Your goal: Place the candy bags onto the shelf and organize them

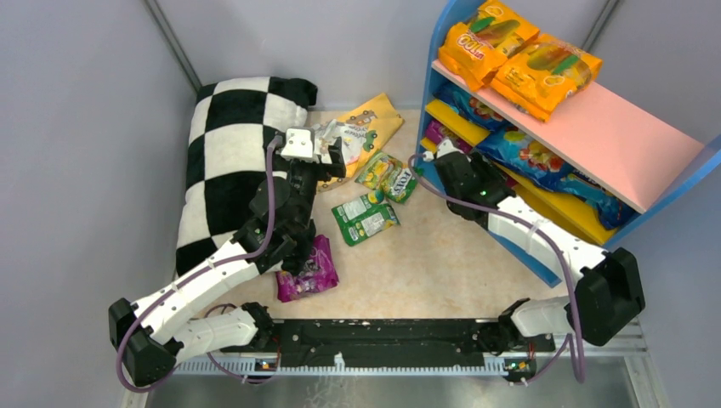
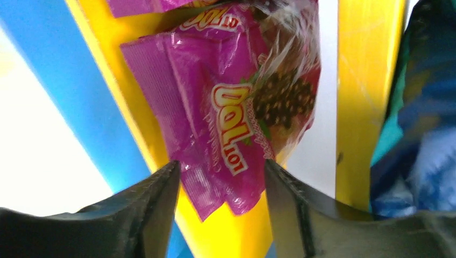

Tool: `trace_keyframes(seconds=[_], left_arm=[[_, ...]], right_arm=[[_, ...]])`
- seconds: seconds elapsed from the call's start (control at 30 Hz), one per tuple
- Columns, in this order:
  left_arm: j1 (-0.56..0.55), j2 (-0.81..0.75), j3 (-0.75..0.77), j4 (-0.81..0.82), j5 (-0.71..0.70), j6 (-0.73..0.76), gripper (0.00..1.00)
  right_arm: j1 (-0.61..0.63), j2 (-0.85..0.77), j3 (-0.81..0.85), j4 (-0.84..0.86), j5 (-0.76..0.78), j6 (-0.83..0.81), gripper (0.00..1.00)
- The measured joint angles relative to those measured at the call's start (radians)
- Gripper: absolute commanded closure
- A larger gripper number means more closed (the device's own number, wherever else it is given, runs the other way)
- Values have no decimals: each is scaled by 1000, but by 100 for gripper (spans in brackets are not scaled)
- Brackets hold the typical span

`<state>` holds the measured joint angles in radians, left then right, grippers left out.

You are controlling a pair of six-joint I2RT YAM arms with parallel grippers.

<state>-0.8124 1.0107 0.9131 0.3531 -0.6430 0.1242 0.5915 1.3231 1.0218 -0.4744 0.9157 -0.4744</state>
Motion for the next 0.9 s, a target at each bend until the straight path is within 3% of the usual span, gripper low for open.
trace_keyframes(seconds=[0.07,0.27,0.4,0.47,0.67,0.9], left_arm=[[0,0,0,0,0,0,1],[0,0,0,0,0,0,1],[0,0,1,-3,0,0,1],[1,0,2,-3,-1,0,1],[3,0,2,-3,-4,1,1],[6,0,2,-3,-4,2,1]], right_arm=[[20,-2,18,-56,0,42,28],[154,-31,96,-190,-9,179,22],[248,-32,144,-184,-182,382,22],[277,-32,112,-101,-342,505,22],[298,48,-152,363,-811,932,22],[414,313,-122,582,-1021,1167,23]])
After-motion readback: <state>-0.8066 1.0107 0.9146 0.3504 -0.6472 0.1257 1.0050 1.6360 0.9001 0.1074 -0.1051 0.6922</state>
